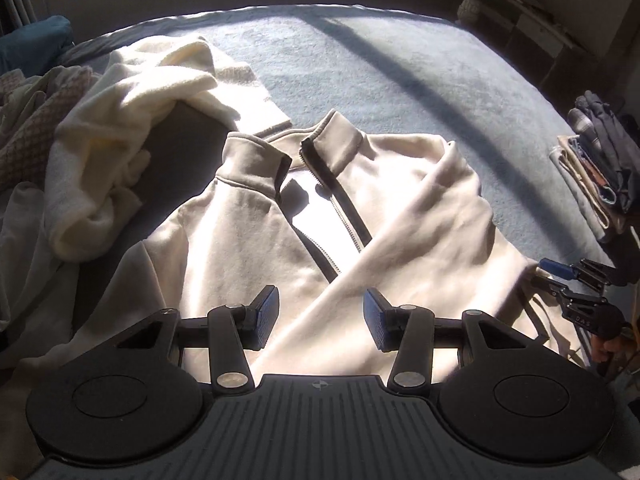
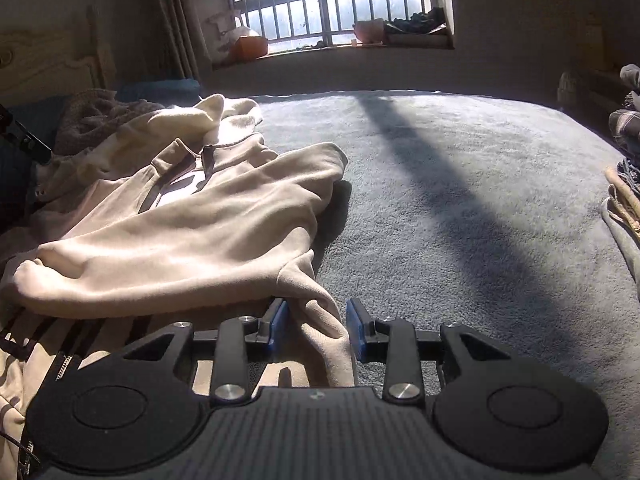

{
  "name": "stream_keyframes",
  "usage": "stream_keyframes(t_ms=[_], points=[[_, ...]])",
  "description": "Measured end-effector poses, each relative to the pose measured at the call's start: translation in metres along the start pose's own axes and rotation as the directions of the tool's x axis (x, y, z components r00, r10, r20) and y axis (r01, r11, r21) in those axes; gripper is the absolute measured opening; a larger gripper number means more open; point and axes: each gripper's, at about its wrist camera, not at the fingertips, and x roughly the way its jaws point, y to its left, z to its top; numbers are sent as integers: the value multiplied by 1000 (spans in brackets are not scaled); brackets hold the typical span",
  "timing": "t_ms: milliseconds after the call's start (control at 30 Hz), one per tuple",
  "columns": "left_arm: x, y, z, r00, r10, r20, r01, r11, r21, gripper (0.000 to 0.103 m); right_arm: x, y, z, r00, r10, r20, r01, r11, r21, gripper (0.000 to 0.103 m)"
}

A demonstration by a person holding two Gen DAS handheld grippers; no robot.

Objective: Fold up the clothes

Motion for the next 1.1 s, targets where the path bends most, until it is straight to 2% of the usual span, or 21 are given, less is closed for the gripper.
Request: stream_keyframes(t_ms=[67, 133, 167, 267, 333, 467, 567, 633, 667, 700, 733, 800, 867, 967, 1033, 1100], points=[[31, -32, 31, 999, -29, 15, 28, 998, 57, 48, 13, 7, 1, 1000, -14, -5, 14, 997, -71, 32], [62, -62, 59, 998, -61, 29, 58, 993, 100, 49, 19, 11, -3, 1000, -30, 7, 31, 993, -111, 22], [78, -77, 73, 996, -78, 38, 73, 991, 116, 51, 20, 12, -6, 999, -39, 18, 41, 992, -121, 18], [120, -115, 100, 993, -103, 65, 92, 984, 151, 53, 20, 7, -15, 999, -26, 44, 31, 994, -103, 16], [151, -138, 114, 996, -68, 61, 57, 983, 175, 53, 21, 5, -18, 999, -16, 46, 20, 995, -98, 16], [196, -160, 128, 999, 22, -35, -15, 981, 192, 53, 21, 6, -20, 999, -1, 51, 7, 994, -112, 16], [215, -176, 130, 991, 107, -81, -81, 959, 273, 51, 20, 3, -22, 998, 10, 56, -5, 995, -101, 16], [220, -180, 128, 987, 131, -95, -98, 950, 297, 39, 21, 2, -24, 998, 16, 62, -10, 996, -93, 16], [221, -178, 125, 987, 124, -102, -90, 955, 283, 20, 21, 1, -25, 998, 18, 64, -12, 996, -90, 16], [220, -175, 124, 988, 115, -100, -86, 961, 261, 12, 21, 1, -25, 998, 20, 67, -14, 996, -87, 16], [216, -170, 122, 992, 99, -78, -79, 971, 225, 11, 21, 0, -26, 997, 21, 69, -15, 996, -84, 16], [201, -151, 119, 1000, 18, -25, -14, 992, 122, 7, 21, -1, -26, 997, 22, 73, -16, 997, -80, 16], [184, -129, 113, 996, -78, 51, 78, 997, 14, 6, 21, -2, -27, 997, 21, 77, -15, 997, -75, 16], [167, -86, 93, 966, -195, 172, 218, 967, -128, 6, 21, -4, -27, 997, 20, 80, -15, 998, -62, 16], [168, -57, 74, 936, -251, 249, 310, 920, -240, 6, 23, -4, -26, 997, 18, 80, -14, 998, -53, 16], [173, -42, 58, 903, -276, 329, 375, 881, -290, 6, 23, -5, -27, 996, 13, 83, -9, 999, -48, 15]])
